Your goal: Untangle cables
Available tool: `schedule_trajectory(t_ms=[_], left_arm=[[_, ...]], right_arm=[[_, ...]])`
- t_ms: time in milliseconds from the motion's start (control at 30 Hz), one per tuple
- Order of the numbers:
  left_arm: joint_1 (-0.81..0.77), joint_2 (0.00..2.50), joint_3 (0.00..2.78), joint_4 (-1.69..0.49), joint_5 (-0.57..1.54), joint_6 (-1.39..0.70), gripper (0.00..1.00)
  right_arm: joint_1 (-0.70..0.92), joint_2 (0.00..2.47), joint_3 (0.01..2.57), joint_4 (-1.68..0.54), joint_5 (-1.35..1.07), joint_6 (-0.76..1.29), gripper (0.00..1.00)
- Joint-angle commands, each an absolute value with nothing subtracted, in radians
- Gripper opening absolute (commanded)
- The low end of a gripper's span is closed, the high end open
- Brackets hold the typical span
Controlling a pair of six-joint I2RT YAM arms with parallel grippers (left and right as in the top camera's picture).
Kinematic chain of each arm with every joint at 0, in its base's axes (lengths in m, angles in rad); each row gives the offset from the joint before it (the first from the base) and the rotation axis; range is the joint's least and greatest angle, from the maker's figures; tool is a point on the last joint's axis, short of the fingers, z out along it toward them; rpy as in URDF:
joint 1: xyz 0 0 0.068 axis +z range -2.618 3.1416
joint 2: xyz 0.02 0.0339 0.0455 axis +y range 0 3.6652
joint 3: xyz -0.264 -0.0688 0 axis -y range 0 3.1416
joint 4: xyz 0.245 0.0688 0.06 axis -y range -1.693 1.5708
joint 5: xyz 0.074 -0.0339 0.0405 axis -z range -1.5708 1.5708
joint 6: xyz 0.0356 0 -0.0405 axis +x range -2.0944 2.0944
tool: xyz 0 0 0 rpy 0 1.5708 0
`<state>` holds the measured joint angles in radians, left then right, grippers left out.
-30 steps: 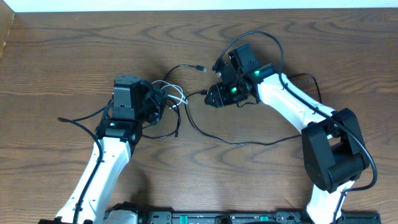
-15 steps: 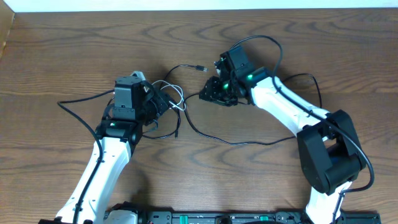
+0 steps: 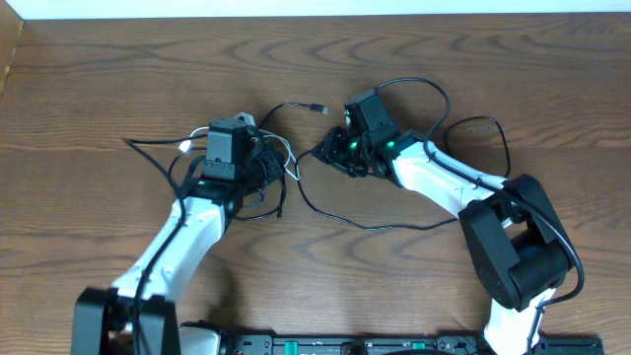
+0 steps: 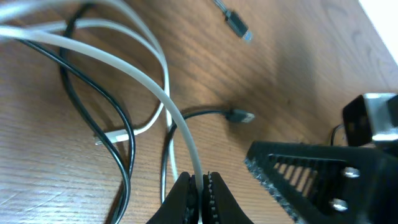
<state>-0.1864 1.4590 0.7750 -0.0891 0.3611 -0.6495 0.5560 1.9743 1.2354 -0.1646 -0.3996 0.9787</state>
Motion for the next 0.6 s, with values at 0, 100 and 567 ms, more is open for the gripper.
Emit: schedule_trajectory(t_ms=[0,100,567], left_arm=[[-0.187,1.470,0.789,-0.062,0.435,-0.628,0.08],[-0.187,1.470,0.789,-0.061,0.442,-0.624,0.07],[-0.187,1.336,0.789,-0.025,0.730,-0.486,0.07]], right_arm=[[0.571,2.008,1.228,-0.134,-0.374,1.000,0.36],[0.572,2.056,1.229,-0.063,-0.402,1.007,0.36],[0.572,2.121,1.229,-0.019,-0.395,1.044,0.43]])
